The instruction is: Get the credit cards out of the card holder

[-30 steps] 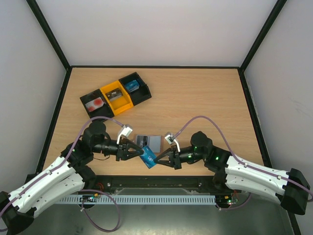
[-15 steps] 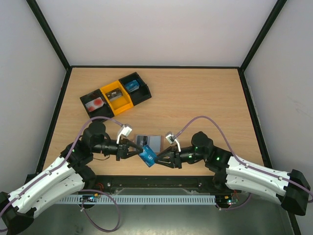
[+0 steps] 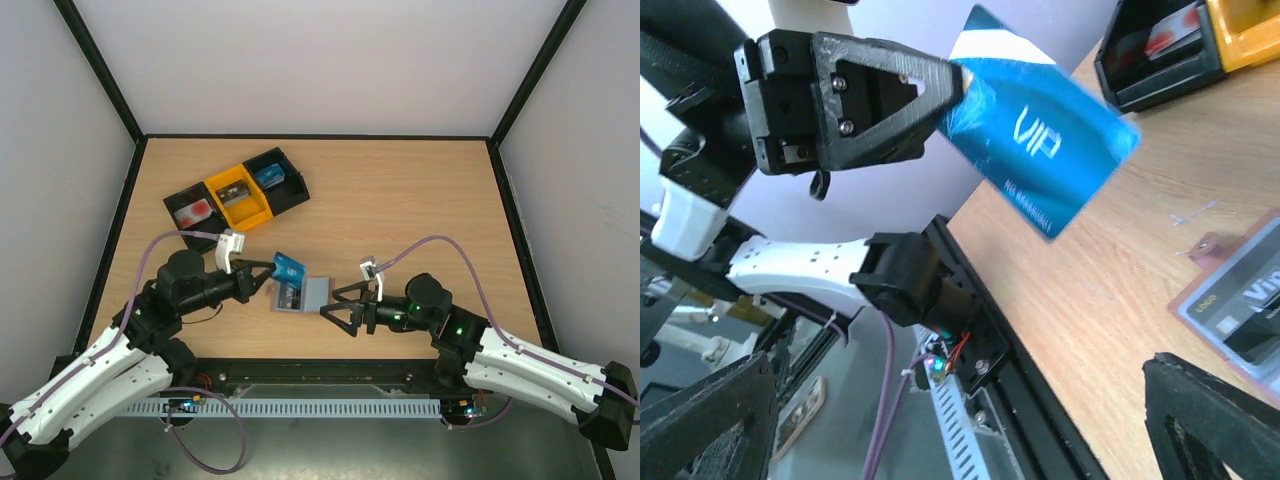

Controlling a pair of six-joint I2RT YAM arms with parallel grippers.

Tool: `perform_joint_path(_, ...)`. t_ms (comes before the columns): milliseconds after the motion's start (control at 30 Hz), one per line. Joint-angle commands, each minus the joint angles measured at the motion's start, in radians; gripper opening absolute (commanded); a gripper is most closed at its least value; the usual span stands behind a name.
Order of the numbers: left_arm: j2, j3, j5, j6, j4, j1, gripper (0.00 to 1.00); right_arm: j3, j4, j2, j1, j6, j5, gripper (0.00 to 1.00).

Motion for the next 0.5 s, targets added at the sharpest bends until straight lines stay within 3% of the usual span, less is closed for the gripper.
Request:
perform_joint_path(0,0.009,0.027,-0.357,-0.078,-0.003,0.008,0.03,-0.012,0.001,-0.01,0.002,0.003,0.115,0.98)
perform_joint_path(267,0.115,0.011,-0.654,-0.137,0.148,0.038,0.03,-0.026,0.036,0.016,0.002,0.015,0.157,0.98)
perform_joint_path(467,0.287,0.046,-0.686,-0.179,0.276,0.146,0.03,-0.027,0.049,0.014,0.002,0.024,0.15,0.98)
